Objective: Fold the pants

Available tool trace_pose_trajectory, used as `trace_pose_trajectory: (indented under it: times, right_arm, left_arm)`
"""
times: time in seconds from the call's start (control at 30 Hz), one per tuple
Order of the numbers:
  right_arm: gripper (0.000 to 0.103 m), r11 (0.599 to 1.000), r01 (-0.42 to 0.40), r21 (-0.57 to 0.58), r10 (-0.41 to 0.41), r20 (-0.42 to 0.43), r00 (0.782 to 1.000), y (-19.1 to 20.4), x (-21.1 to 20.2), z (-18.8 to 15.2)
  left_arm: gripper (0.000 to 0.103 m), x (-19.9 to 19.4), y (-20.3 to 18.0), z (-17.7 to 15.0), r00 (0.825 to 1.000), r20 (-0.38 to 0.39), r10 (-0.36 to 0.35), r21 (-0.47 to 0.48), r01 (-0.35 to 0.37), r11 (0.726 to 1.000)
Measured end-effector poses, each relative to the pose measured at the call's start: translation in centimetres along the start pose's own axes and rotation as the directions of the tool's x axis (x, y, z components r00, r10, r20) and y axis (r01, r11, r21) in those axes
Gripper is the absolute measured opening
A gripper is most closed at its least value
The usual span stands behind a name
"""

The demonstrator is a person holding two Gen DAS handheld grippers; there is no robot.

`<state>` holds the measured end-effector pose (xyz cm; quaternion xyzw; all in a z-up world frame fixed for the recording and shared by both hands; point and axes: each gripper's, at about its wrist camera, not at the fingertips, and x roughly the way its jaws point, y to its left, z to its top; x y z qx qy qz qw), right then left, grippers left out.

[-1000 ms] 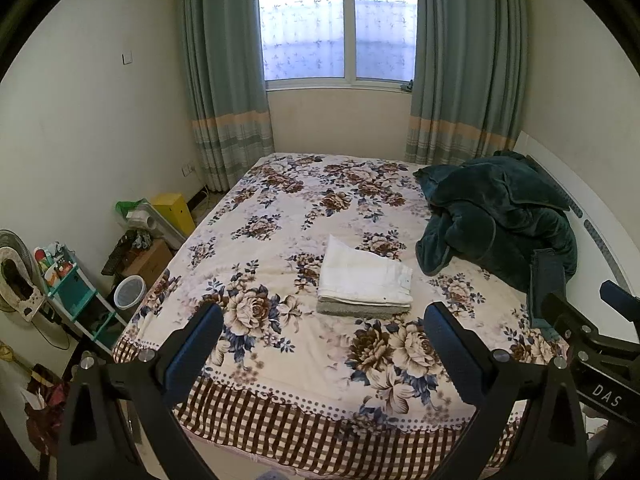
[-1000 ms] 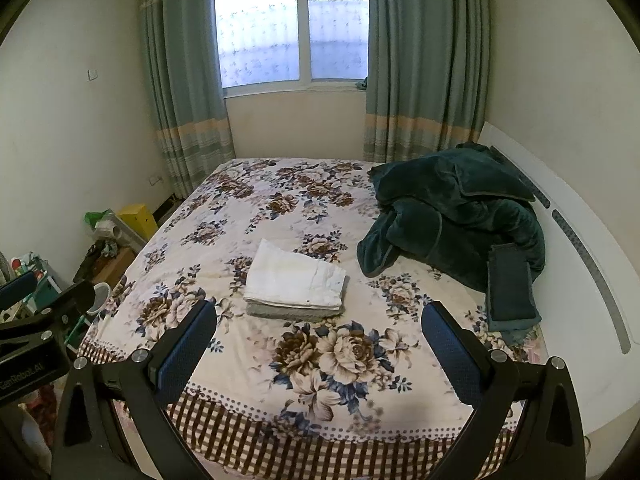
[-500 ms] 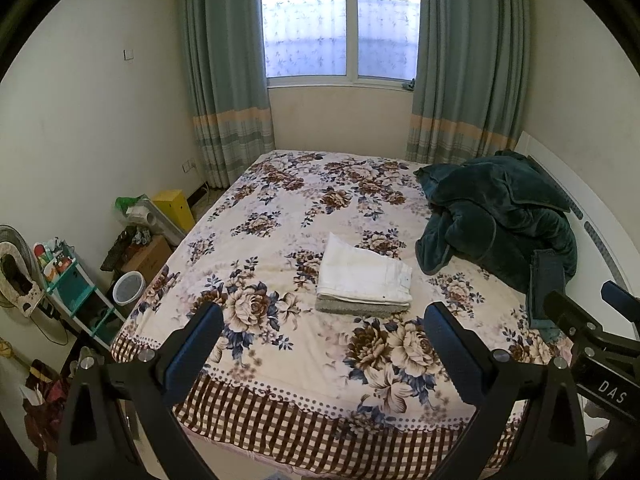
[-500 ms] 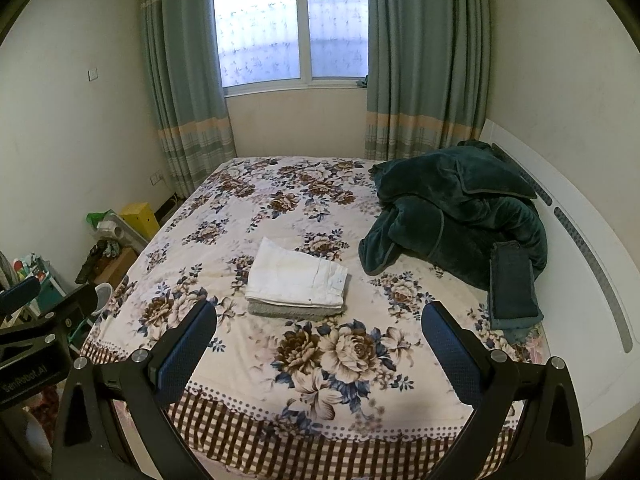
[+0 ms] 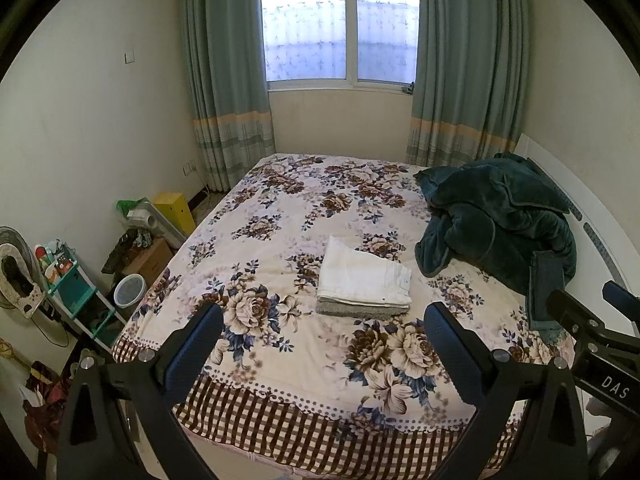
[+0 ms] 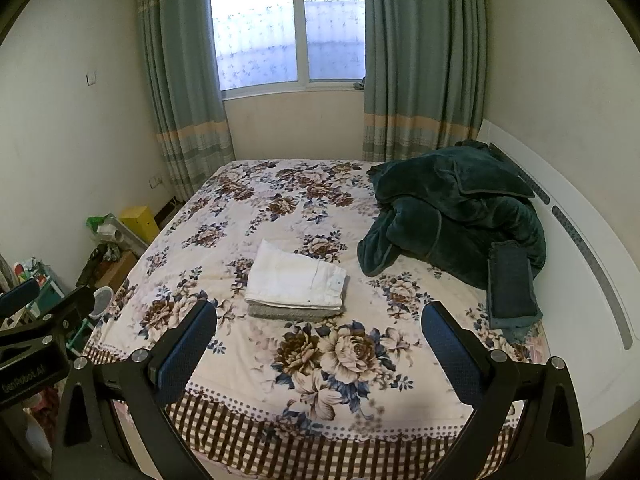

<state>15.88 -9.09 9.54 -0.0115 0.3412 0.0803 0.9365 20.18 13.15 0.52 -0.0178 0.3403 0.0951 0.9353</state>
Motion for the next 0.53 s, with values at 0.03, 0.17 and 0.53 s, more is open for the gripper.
trace_pose_trajectory:
  times: [0.03, 0.17, 0.53]
  right_arm:
    - [0.103, 1.0, 0.001, -0.002, -0.001, -0.001, 1.0, -0.04, 0.02, 0.0]
    - [0.103, 1.0, 0.002, 0.0, -0.002, -0.001, 1.0, -0.09, 0.02, -0.04]
    - [0.103, 1.0, 0.004, 0.005, -0.004, 0.0, 1.0, -0.1, -0.04, -0.24]
  left_arm:
    - [0.103, 0.0, 0.04, -0.01, 1.0, 0.0, -0.001, -0.001, 0.001, 1.0]
    - [0.103, 0.06, 0.11, 0.05, 1.0, 0.0, -0.003, 0.0, 0.003, 1.0]
    - [0.103, 0.22, 0.32, 0.07, 1.0, -0.001, -0.005, -0.001, 0.005, 1.0]
